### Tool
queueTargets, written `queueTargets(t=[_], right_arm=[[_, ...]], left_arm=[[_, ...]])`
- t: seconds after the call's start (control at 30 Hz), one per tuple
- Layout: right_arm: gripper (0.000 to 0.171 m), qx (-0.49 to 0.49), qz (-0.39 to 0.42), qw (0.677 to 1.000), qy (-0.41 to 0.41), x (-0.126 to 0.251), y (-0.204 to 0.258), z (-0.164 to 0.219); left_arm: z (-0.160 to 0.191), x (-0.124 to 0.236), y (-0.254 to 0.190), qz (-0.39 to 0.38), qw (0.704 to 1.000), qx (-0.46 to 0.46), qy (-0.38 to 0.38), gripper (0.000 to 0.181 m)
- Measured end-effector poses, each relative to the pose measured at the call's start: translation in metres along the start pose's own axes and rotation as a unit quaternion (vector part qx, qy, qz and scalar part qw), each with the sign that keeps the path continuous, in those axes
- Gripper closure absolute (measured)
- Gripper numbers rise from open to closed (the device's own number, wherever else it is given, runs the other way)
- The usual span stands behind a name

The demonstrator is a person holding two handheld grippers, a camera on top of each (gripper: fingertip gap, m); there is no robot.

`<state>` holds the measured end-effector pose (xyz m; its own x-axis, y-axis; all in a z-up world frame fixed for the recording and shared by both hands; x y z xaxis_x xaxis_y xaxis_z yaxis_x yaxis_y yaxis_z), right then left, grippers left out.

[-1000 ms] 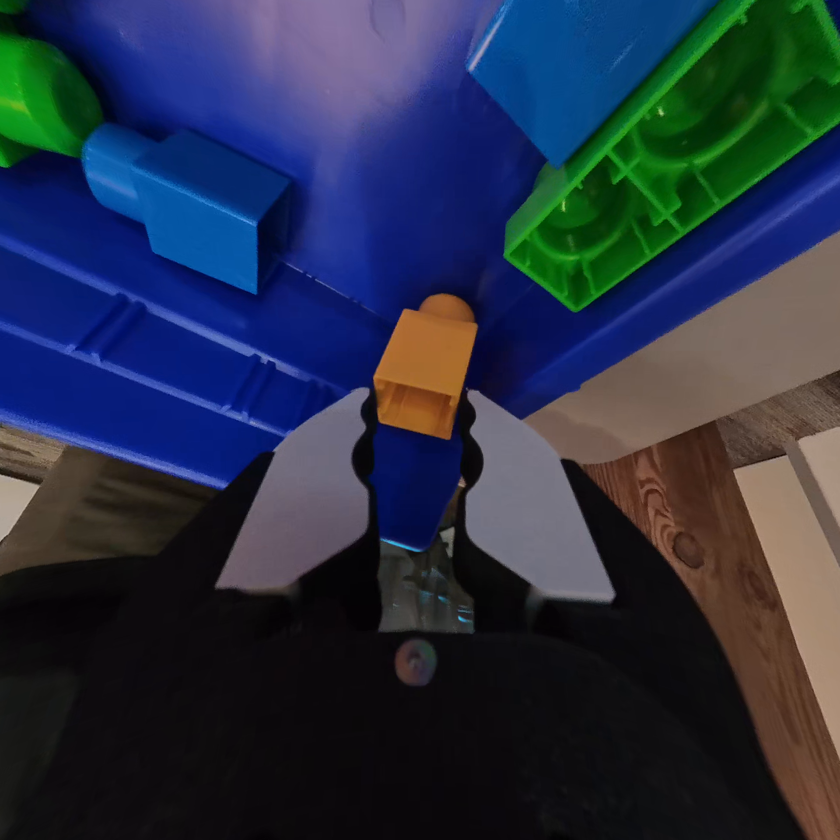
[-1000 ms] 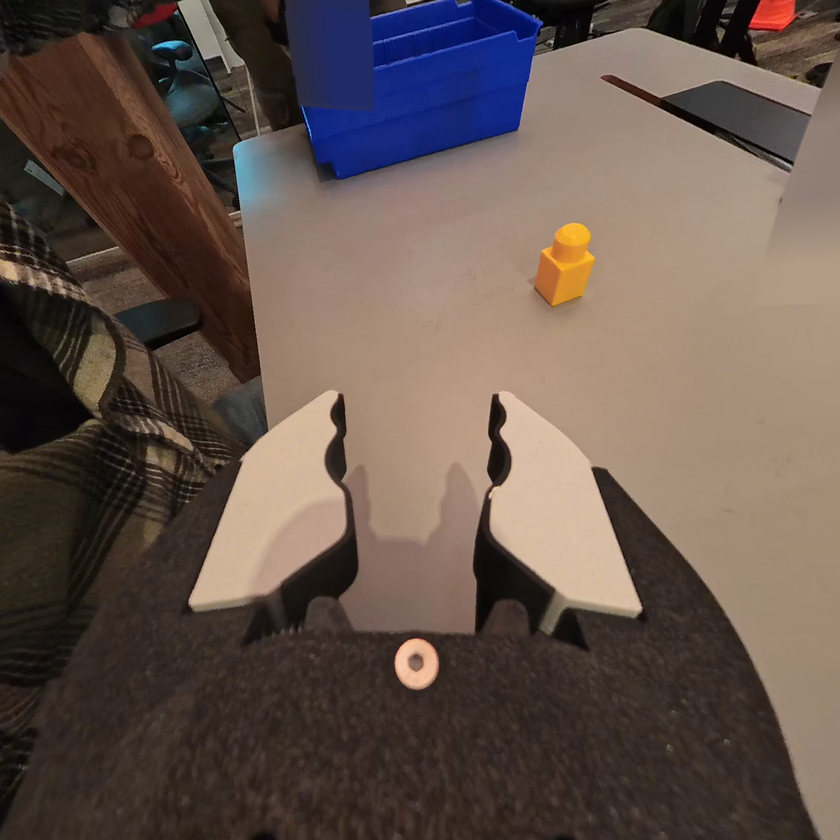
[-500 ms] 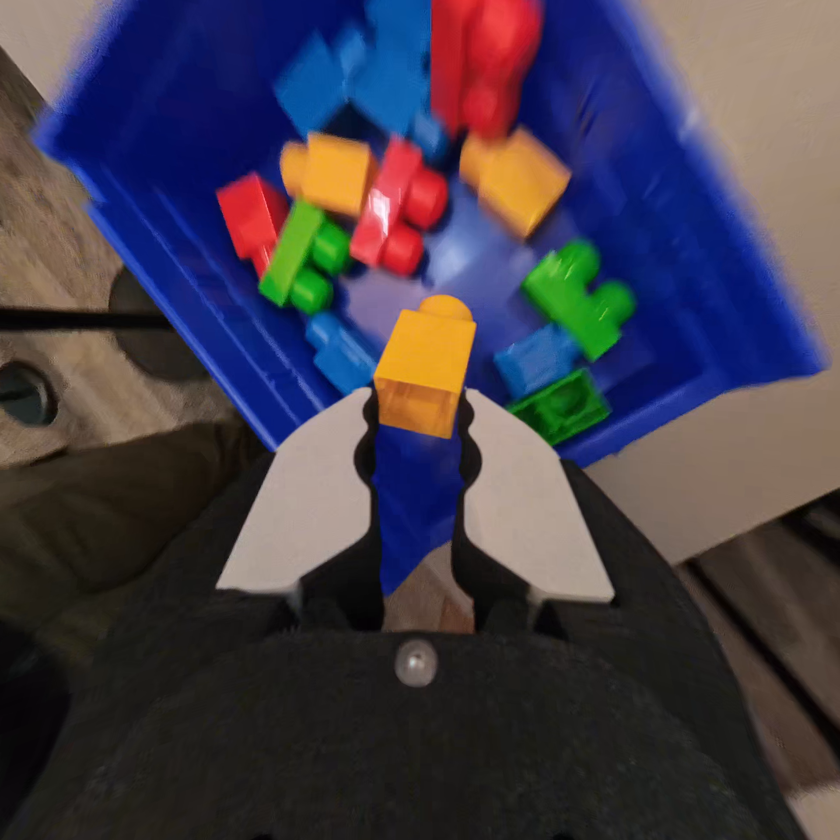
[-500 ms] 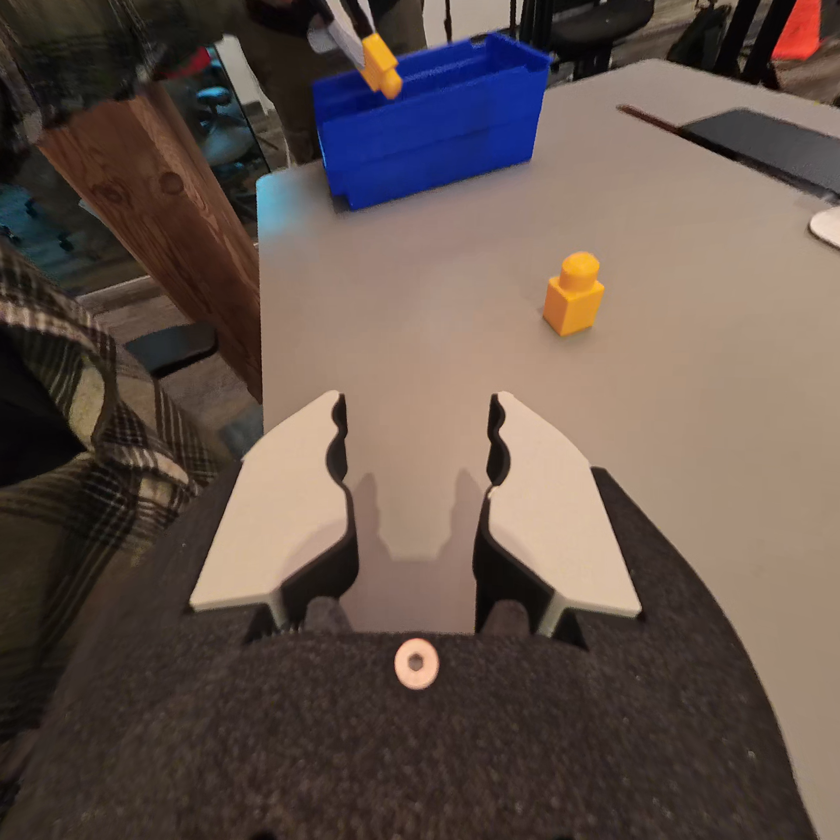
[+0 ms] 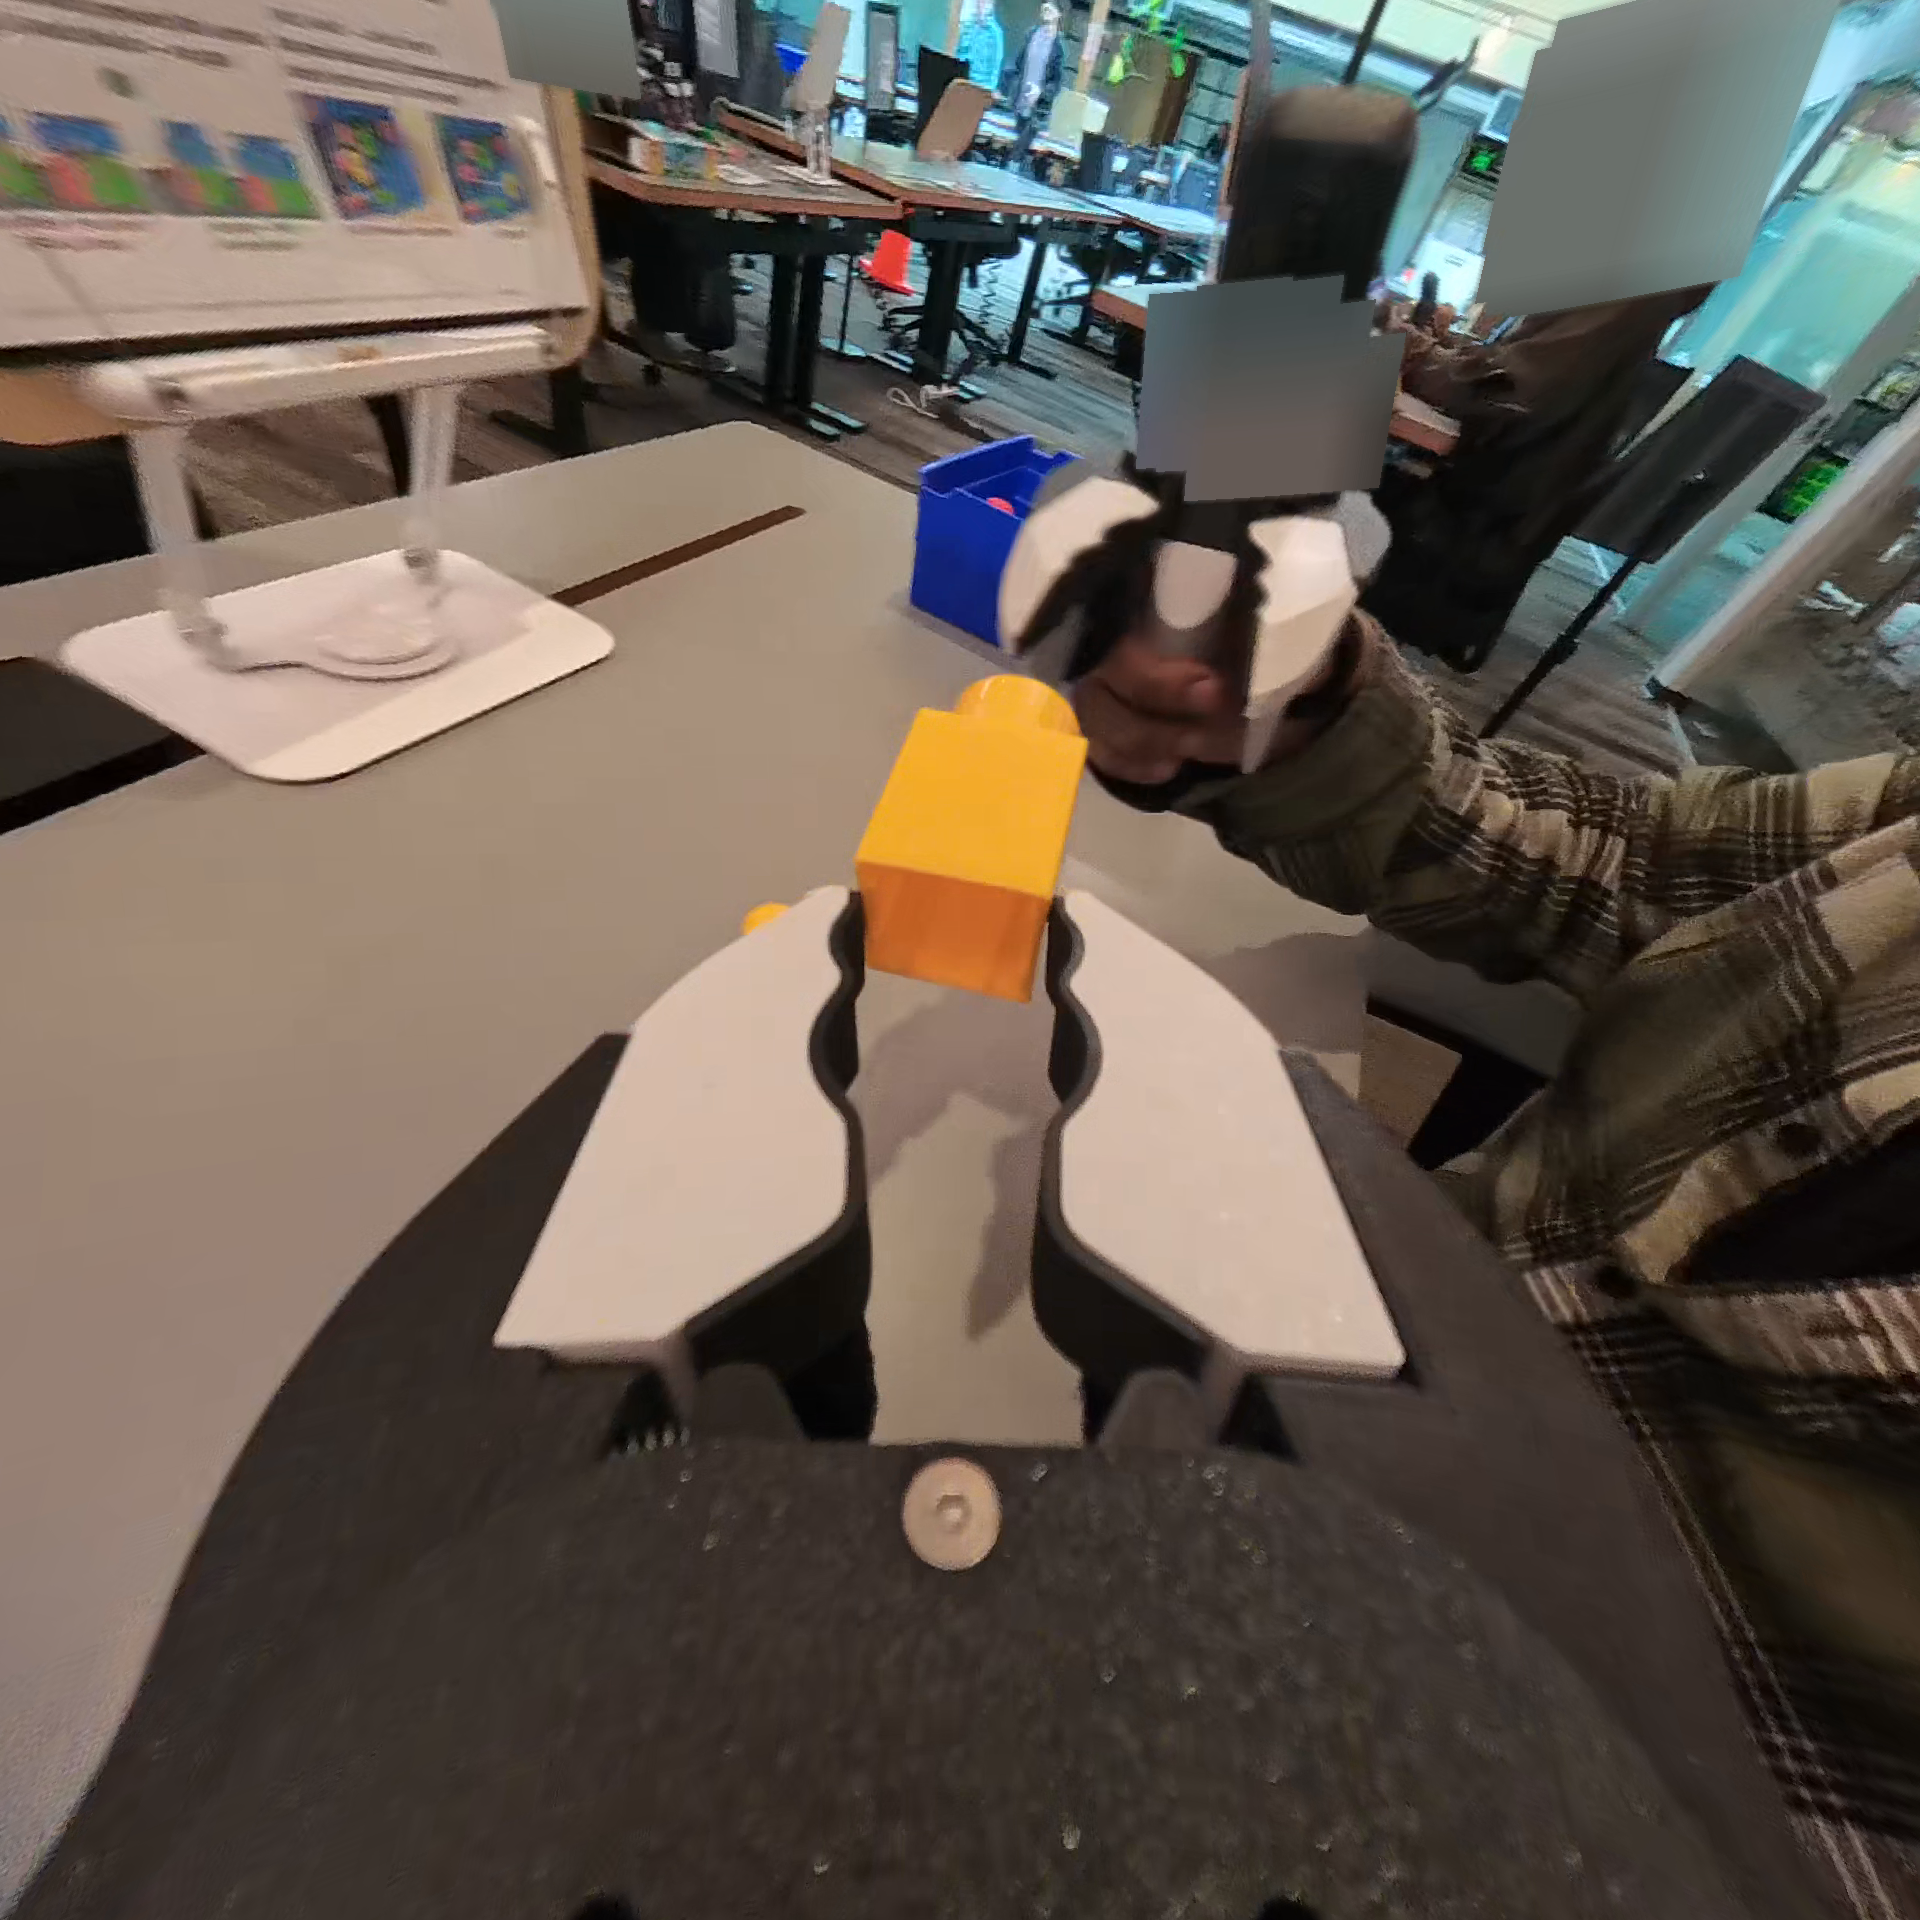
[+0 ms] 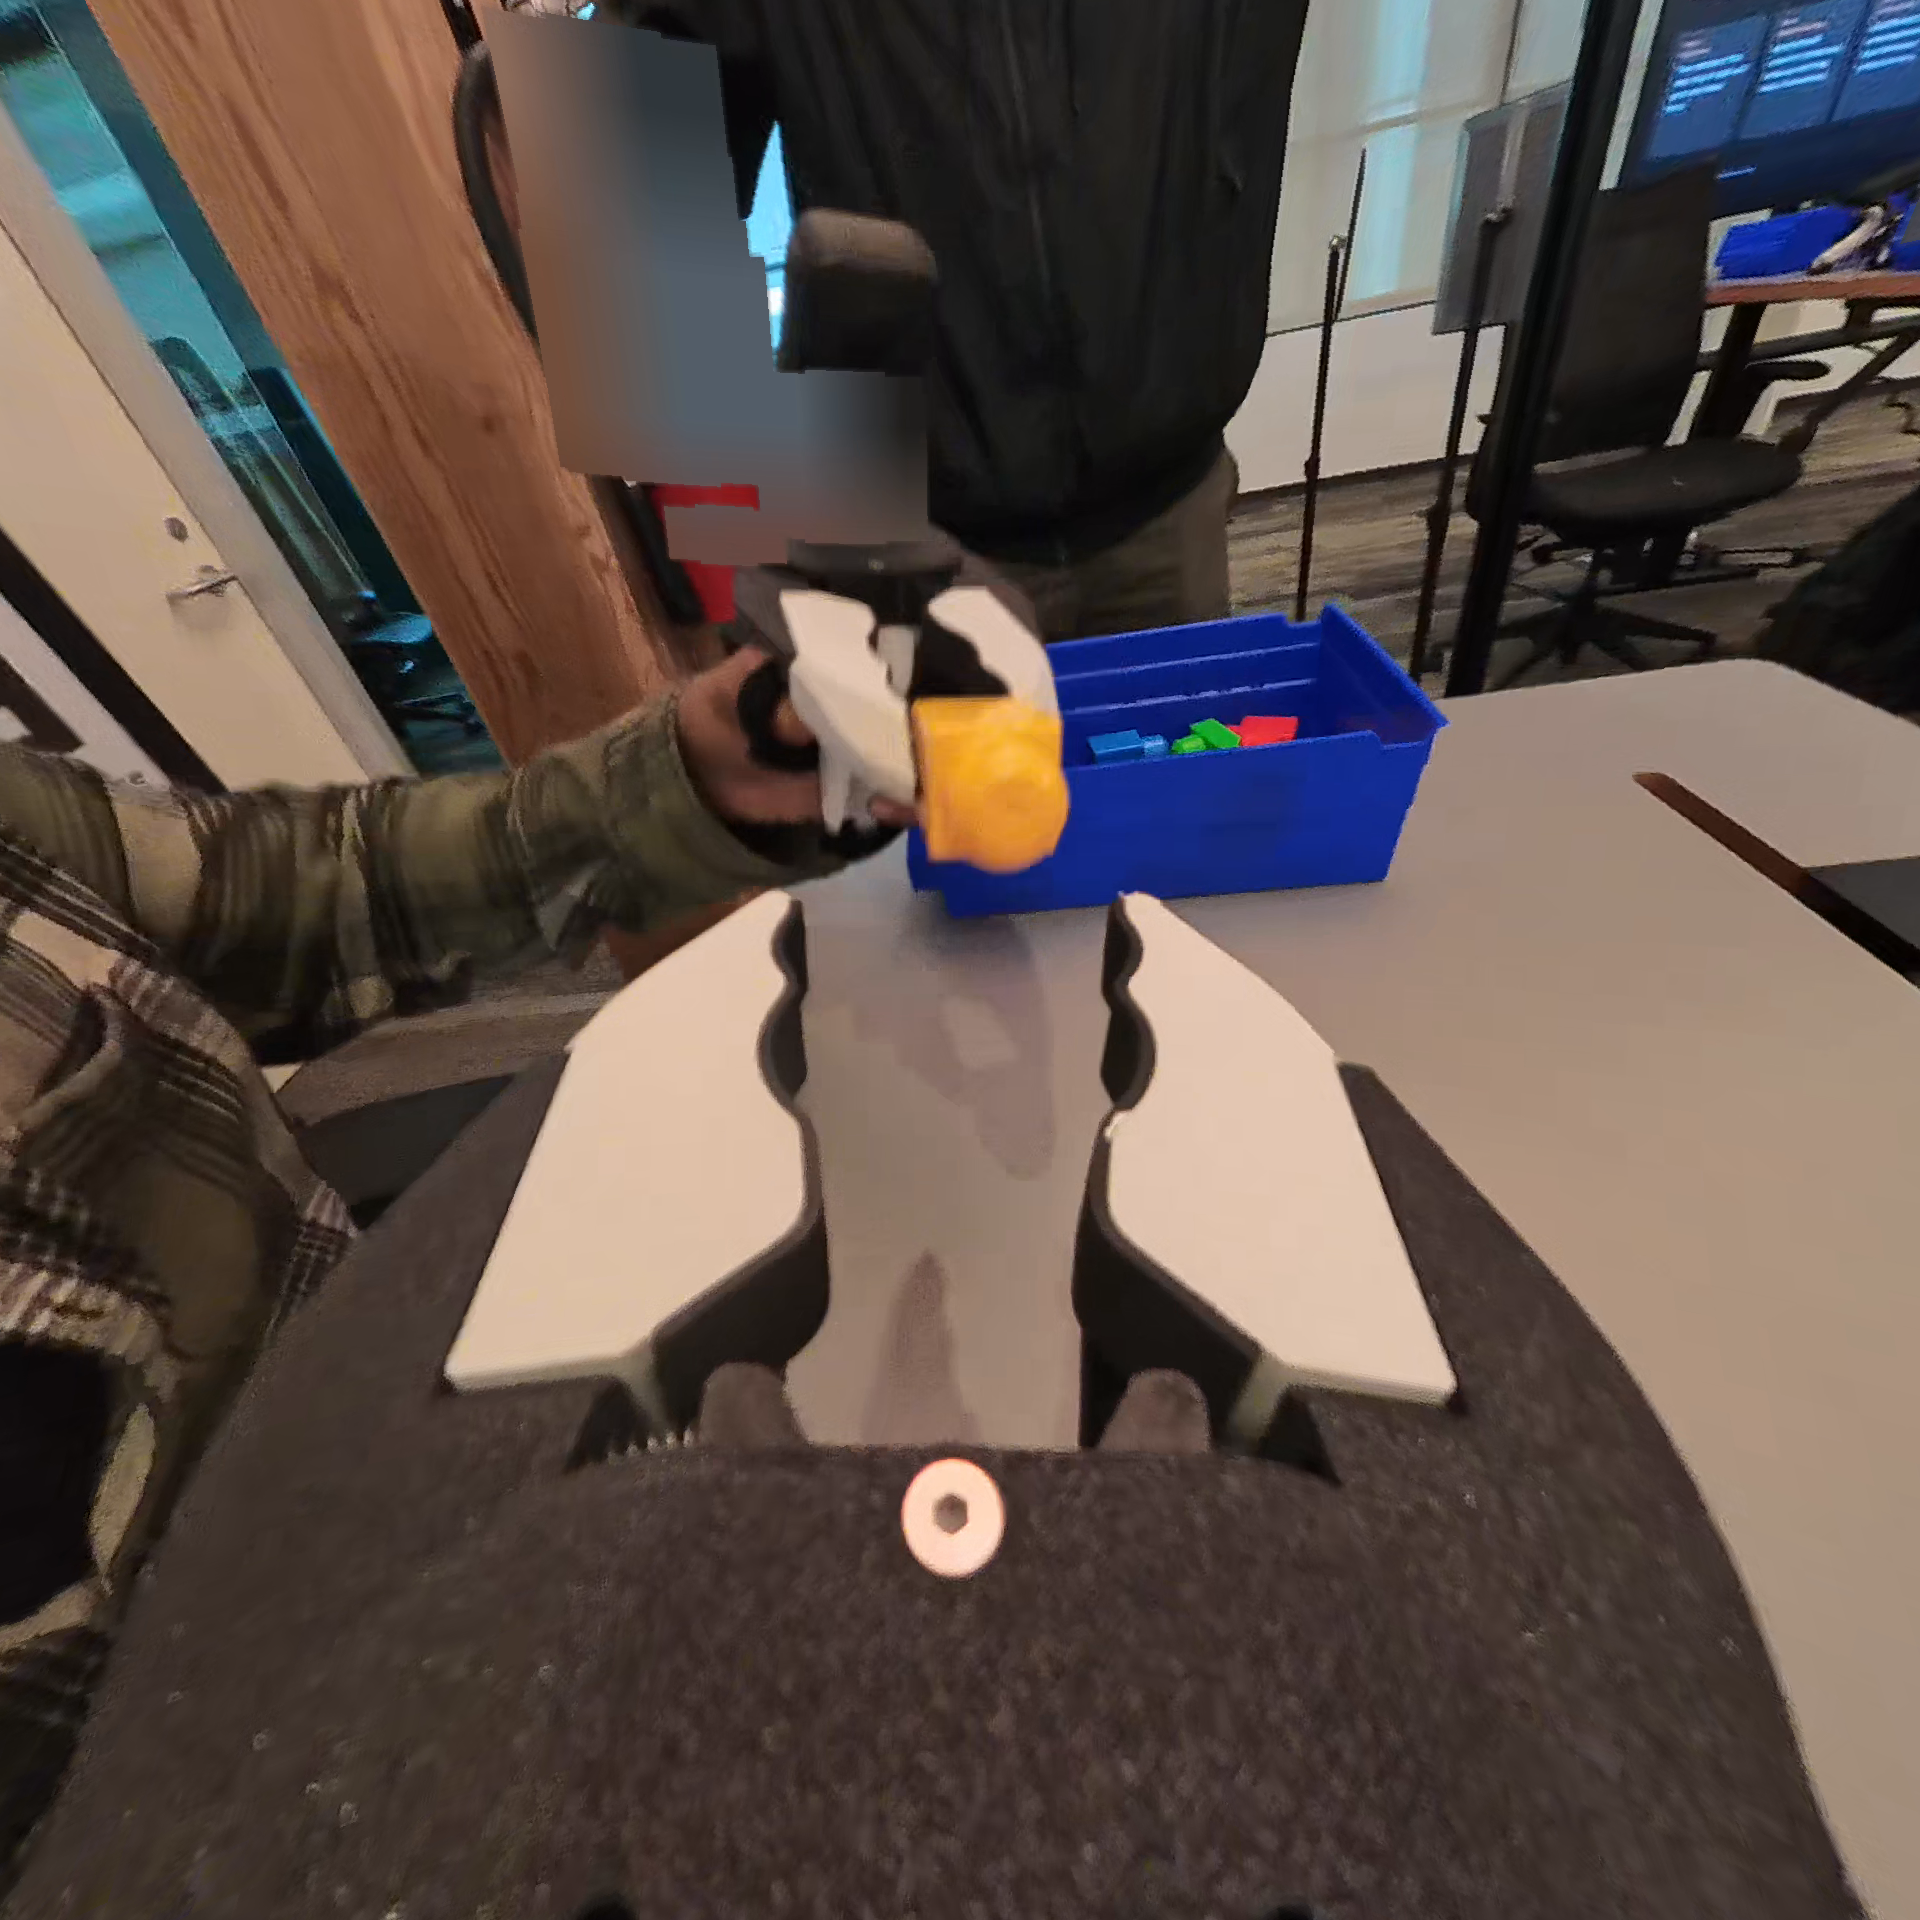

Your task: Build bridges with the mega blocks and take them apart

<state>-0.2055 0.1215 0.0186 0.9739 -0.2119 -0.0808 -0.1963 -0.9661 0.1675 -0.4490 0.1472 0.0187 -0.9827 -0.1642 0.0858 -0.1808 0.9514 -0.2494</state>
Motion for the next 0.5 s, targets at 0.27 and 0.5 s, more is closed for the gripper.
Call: queueTargets(t=[0.27, 0.5], right_arm=[[0.125, -0.028, -0.032, 0.998, 0.049, -0.009, -0.005, 0.006], [0.143, -0.035, -0.055, 0.992, 0.105, -0.007, -0.007, 0.008]], left_arm=[[0.016, -0.034, -0.015, 0.056, 0.998, 0.019, -0.036, 0.148], [0.033, -0.043, -0.013, 0.061, 0.997, 0.047, -0.025, 0.148]])
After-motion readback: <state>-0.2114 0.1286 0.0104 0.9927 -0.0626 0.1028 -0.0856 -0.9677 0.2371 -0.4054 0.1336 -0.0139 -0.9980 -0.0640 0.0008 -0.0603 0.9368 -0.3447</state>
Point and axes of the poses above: each gripper's, where its closed fingertips meet, x back along the fingers, z out of its underside, y = z × x across the jaws, the point moved 9 cm from there along x, back along the fingers, and after that the axes turned 9 degrees about -y, right-handed, at the moved point
